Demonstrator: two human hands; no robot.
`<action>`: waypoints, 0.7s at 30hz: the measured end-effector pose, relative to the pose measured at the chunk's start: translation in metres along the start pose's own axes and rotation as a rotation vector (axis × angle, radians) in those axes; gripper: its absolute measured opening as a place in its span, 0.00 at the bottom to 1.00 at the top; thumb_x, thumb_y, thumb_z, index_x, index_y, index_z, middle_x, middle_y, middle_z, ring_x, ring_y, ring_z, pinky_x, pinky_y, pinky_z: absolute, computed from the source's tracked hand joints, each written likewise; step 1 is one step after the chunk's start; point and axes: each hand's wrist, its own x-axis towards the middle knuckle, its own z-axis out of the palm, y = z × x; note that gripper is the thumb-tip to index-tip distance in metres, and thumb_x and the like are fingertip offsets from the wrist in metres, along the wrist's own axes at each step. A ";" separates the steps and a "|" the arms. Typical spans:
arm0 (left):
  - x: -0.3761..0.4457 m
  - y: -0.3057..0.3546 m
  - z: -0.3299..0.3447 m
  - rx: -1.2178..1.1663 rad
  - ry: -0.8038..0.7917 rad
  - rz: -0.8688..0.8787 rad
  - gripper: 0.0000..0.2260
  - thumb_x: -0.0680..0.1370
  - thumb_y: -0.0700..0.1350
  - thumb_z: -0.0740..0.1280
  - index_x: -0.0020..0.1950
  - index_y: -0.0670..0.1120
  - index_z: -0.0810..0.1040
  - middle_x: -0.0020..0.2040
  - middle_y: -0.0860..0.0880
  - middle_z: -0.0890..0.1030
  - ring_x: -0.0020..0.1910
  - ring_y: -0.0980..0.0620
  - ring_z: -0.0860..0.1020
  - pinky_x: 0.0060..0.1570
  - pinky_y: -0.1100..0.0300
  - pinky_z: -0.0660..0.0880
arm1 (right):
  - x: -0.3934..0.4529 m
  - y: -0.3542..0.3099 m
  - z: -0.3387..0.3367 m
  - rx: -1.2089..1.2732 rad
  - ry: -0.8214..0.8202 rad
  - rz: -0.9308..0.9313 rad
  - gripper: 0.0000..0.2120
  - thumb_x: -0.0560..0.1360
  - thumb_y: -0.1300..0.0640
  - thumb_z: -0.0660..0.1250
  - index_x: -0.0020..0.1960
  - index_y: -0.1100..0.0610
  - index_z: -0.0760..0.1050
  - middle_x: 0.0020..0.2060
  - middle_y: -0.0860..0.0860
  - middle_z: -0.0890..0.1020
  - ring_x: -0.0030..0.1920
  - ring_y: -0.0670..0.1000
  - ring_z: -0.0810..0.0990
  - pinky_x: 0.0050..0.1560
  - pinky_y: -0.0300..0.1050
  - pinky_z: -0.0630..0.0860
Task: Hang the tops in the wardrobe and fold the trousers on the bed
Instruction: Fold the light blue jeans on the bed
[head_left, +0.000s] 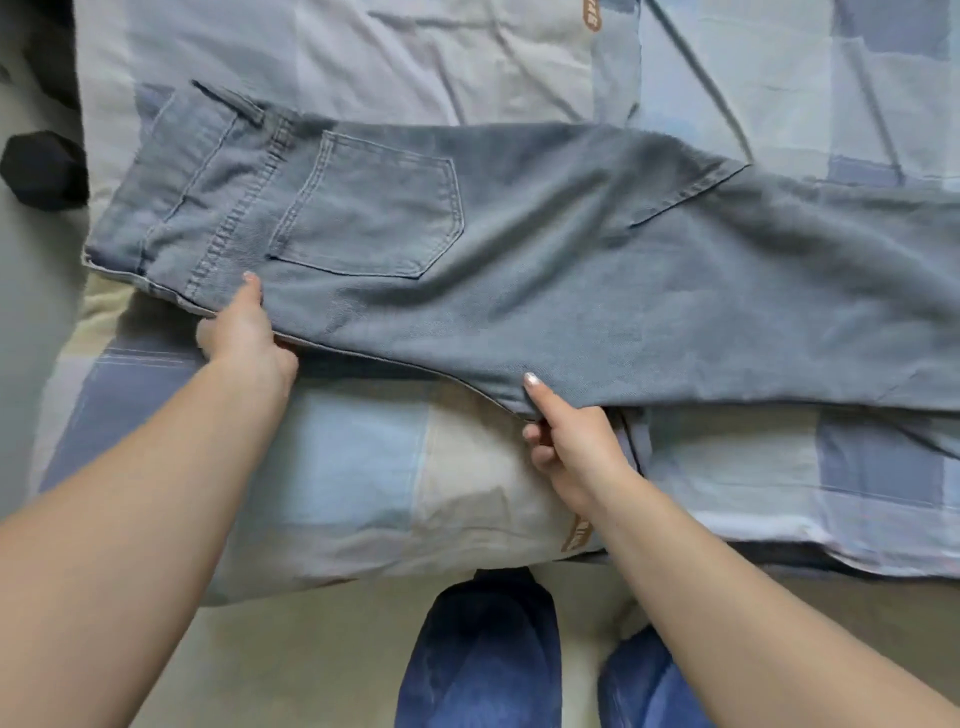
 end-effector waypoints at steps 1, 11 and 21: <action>-0.006 -0.004 -0.006 0.013 0.029 0.020 0.21 0.71 0.47 0.75 0.61 0.45 0.73 0.54 0.50 0.81 0.45 0.53 0.83 0.42 0.52 0.81 | -0.002 0.000 0.001 0.060 0.003 0.022 0.06 0.73 0.54 0.71 0.42 0.55 0.76 0.27 0.45 0.77 0.22 0.42 0.71 0.18 0.32 0.59; 0.062 -0.013 -0.034 -0.124 -0.154 -0.159 0.28 0.64 0.41 0.78 0.63 0.47 0.78 0.54 0.45 0.84 0.49 0.44 0.84 0.44 0.42 0.80 | -0.016 0.020 -0.012 0.249 0.280 0.040 0.08 0.76 0.53 0.68 0.43 0.56 0.72 0.33 0.47 0.76 0.23 0.39 0.74 0.19 0.31 0.62; 0.055 -0.009 -0.031 -0.232 -0.188 -0.191 0.28 0.63 0.47 0.80 0.62 0.48 0.78 0.53 0.47 0.84 0.48 0.45 0.84 0.49 0.38 0.78 | 0.023 -0.069 0.087 -0.294 0.046 -0.520 0.09 0.78 0.55 0.64 0.57 0.54 0.75 0.49 0.50 0.80 0.47 0.44 0.79 0.54 0.44 0.77</action>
